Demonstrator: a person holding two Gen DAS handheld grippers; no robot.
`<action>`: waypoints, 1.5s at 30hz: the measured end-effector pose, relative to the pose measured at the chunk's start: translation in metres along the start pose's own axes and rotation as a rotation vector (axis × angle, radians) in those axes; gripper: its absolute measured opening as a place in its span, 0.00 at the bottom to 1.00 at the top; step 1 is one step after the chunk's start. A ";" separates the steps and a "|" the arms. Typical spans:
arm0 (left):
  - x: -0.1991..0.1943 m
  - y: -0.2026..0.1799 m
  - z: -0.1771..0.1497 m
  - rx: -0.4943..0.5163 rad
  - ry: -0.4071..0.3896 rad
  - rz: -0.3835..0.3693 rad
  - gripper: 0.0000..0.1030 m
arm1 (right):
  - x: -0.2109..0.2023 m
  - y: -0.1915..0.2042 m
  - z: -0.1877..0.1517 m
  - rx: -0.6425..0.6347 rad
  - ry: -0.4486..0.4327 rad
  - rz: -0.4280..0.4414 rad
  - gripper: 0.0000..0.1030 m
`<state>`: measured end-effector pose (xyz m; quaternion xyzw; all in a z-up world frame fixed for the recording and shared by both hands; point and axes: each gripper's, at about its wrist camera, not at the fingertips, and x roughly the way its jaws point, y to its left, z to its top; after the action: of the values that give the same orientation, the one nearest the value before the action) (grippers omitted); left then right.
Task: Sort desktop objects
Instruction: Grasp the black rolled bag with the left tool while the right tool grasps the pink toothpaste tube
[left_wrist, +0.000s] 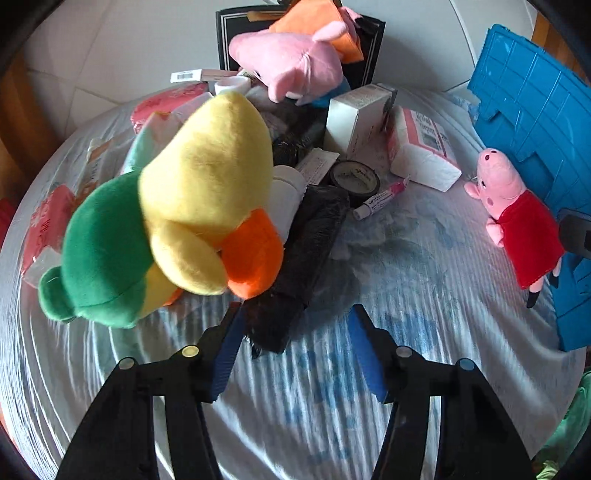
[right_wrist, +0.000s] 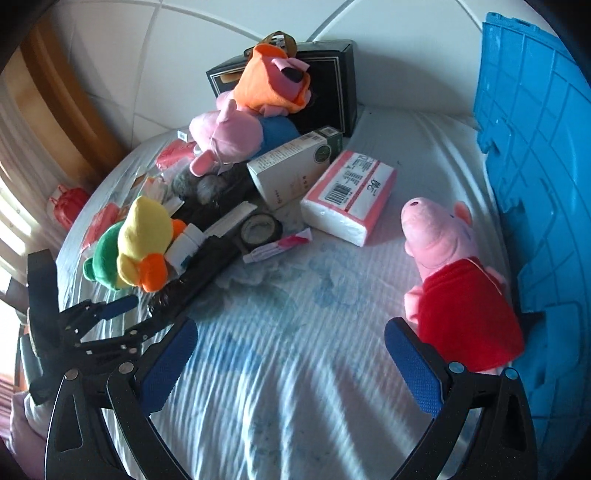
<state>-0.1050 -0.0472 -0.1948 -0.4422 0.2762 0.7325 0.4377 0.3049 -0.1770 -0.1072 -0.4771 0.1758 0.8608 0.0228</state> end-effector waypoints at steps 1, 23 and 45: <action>0.008 0.000 0.004 0.001 0.009 0.007 0.55 | 0.006 0.000 0.004 -0.013 0.003 -0.009 0.91; 0.050 0.019 0.022 -0.122 0.115 -0.051 0.43 | 0.142 0.006 0.045 -0.078 0.258 -0.093 0.42; 0.048 0.022 0.022 -0.101 0.083 -0.088 0.34 | 0.146 0.003 0.053 0.101 0.206 -0.118 0.79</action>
<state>-0.1441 -0.0205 -0.2266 -0.5054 0.2368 0.7067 0.4347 0.1817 -0.1813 -0.2015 -0.5708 0.1921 0.7943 0.0793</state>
